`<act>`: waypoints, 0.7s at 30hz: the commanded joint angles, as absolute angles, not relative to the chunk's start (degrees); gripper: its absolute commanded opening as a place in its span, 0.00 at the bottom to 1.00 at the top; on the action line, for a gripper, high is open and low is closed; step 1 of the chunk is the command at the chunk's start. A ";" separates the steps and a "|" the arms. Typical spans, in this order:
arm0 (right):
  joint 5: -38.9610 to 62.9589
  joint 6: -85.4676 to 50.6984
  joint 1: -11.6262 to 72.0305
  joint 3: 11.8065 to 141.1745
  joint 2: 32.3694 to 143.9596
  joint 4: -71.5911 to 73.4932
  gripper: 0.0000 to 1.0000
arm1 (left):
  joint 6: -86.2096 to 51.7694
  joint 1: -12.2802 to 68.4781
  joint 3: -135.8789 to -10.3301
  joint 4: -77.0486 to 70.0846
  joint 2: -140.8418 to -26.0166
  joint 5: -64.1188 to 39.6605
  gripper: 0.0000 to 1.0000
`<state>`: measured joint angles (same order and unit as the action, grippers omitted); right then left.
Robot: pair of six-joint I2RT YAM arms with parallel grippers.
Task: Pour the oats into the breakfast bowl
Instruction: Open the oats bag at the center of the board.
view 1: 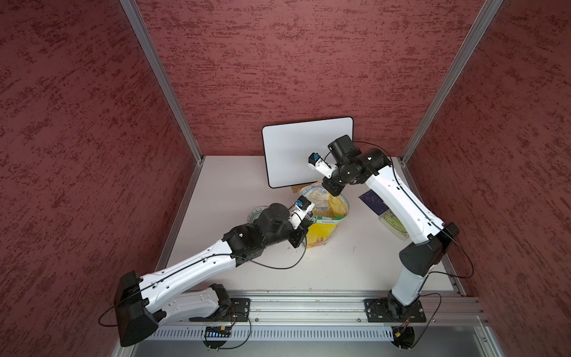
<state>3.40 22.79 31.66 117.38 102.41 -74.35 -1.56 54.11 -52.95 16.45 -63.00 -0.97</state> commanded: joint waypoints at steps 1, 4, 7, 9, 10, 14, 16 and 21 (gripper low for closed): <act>-1.18 16.25 31.45 118.39 98.70 -76.63 0.00 | -0.24 53.76 -54.08 13.07 -61.27 3.11 0.00; -4.53 10.50 31.36 118.32 97.05 -78.63 0.00 | 1.21 51.74 -54.39 13.29 -60.26 5.41 0.00; -3.20 4.14 31.36 117.03 95.21 -79.41 0.00 | 2.21 47.34 -54.93 14.72 -59.14 5.98 0.00; -0.82 0.76 31.37 114.93 93.87 -79.53 0.00 | 2.66 43.37 -54.66 15.13 -58.33 4.10 0.00; 0.60 -0.48 31.45 113.76 93.41 -79.54 0.00 | 2.87 41.57 -54.46 15.04 -57.98 3.11 0.00; 4.62 -6.03 31.76 107.98 90.26 -77.23 0.00 | 4.50 35.40 -54.44 14.80 -58.09 -0.53 0.00; 8.33 -9.25 32.15 103.54 87.77 -72.86 0.00 | 5.21 33.27 -54.78 14.61 -58.71 -1.41 0.00; 16.24 -17.03 33.53 91.85 80.11 -58.82 0.04 | 6.14 29.65 -55.22 13.15 -60.23 -3.63 0.00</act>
<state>10.37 -10.79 32.93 95.39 84.47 -68.73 4.58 31.29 -52.95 18.81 -60.27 -2.33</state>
